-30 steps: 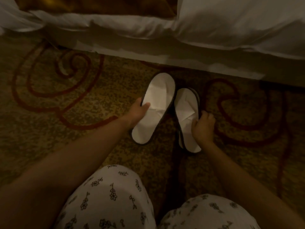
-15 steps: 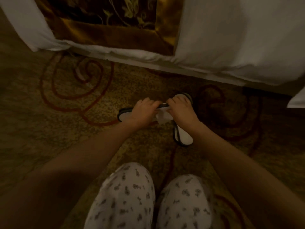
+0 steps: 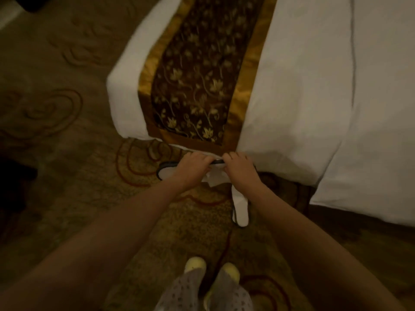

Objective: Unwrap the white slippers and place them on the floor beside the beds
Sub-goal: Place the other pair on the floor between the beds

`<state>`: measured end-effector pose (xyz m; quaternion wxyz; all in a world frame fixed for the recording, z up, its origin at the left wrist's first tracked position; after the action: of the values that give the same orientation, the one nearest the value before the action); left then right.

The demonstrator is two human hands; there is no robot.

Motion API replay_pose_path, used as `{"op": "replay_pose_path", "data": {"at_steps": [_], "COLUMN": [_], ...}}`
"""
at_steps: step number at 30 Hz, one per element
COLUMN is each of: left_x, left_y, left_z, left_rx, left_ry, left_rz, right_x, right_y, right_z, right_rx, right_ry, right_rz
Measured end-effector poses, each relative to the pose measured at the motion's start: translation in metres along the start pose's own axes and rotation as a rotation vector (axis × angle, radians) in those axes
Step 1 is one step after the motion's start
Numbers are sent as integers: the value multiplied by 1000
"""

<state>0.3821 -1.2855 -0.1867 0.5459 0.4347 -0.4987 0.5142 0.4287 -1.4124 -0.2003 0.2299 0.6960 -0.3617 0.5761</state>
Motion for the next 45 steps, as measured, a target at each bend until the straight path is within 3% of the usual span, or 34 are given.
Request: {"op": "replay_pose_path", "data": {"at_steps": [7, 14, 27, 32, 45], "left_x": [155, 238, 318, 336, 346], "left_y": [16, 31, 30, 7, -118], "left_z": [-32, -123, -371, -450, -685], "left_rx": [96, 212, 267, 267, 305], "left_ry": [-28, -54, -103, -137, -194], "left_rz": [58, 159, 254, 294, 210], "right_x": [131, 184, 171, 170, 116], "right_y": [-55, -136, -326, -403, -656], "right_z": [-78, -172, -354, -393, -464], "right_rx": [197, 399, 414, 430, 450], "right_ry": [27, 89, 97, 98, 90], "right_rz": [40, 113, 214, 206, 109]}}
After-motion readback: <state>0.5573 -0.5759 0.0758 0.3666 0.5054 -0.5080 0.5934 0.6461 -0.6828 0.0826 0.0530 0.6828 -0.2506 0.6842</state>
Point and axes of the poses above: each hand's wrist, its own y-axis away from the middle knuckle, its own x-axis out of the back of the hand, z = x × y, the point moved 4 cm from there along -y, towards the middle knuckle, and after that the axes turned 13 degrees about z, right-handed, at the moved point
